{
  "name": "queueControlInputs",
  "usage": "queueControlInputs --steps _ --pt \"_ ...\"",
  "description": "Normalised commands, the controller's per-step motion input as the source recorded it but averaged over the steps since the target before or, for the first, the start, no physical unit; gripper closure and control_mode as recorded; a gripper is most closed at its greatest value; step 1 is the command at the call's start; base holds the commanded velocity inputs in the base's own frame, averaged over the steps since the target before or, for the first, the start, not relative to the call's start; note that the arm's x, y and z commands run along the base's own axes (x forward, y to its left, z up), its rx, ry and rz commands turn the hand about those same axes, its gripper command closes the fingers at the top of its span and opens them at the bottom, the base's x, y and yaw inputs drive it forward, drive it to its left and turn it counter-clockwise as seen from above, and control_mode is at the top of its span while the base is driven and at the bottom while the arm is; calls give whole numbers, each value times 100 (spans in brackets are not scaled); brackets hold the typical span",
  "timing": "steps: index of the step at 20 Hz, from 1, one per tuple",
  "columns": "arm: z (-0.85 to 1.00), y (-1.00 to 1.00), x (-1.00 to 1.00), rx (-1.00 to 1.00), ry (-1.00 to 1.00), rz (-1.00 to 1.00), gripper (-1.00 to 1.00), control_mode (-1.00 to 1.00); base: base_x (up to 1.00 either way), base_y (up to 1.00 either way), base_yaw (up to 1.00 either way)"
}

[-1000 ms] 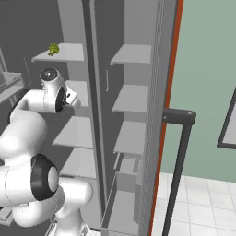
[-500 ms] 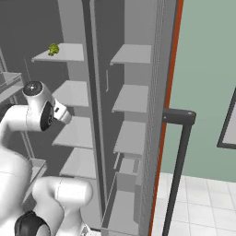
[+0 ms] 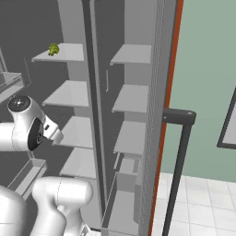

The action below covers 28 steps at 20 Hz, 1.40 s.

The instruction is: Take the pear and broccoli from the fridge shelf and place them in the freezer drawer to begin freezing them.

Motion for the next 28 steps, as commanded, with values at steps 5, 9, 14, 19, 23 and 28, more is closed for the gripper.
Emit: queueControlInputs --steps 5,9,14,19,23,28 --pt "-10 0 -20 0 0 0 100 100 -80 0 -3" --pt "0 0 0 0 0 0 100 100 -85 0 -14" --pt "0 0 0 0 0 0 100 100 -6 -1 -34" --pt "0 0 0 0 0 0 100 100 -46 -1 -31" --pt "0 0 0 0 0 0 100 100 -75 1 -22" --pt "0 0 0 0 0 0 100 100 -10 3 -18"
